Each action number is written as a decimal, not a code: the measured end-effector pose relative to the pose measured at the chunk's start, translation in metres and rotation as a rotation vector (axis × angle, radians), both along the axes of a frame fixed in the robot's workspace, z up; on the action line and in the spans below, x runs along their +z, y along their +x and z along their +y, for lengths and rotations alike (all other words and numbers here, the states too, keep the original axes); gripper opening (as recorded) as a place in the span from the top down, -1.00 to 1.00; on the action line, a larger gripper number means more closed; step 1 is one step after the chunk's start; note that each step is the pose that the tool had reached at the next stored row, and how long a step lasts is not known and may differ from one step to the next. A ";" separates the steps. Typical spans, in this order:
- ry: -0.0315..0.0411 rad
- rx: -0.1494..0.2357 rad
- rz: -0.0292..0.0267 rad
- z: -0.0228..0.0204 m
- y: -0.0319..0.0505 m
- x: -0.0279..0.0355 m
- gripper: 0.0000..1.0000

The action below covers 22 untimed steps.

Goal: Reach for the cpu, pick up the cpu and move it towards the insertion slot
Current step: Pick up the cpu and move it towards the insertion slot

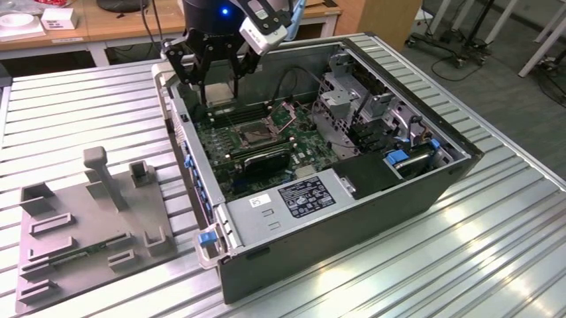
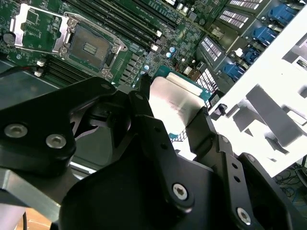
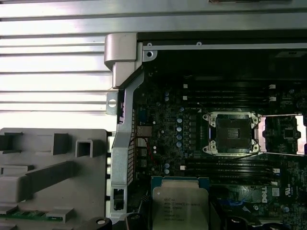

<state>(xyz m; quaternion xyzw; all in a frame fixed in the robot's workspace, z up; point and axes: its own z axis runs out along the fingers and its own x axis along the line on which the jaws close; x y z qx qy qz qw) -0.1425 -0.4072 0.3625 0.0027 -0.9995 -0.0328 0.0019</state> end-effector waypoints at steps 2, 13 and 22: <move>0.0000 0.000 0.0000 0.0000 0.0000 0.0000 -0.09; 0.0000 0.000 0.0000 0.0000 0.0017 -0.0002 -0.09; 0.0001 0.000 0.0000 0.0001 0.0057 -0.0007 -0.09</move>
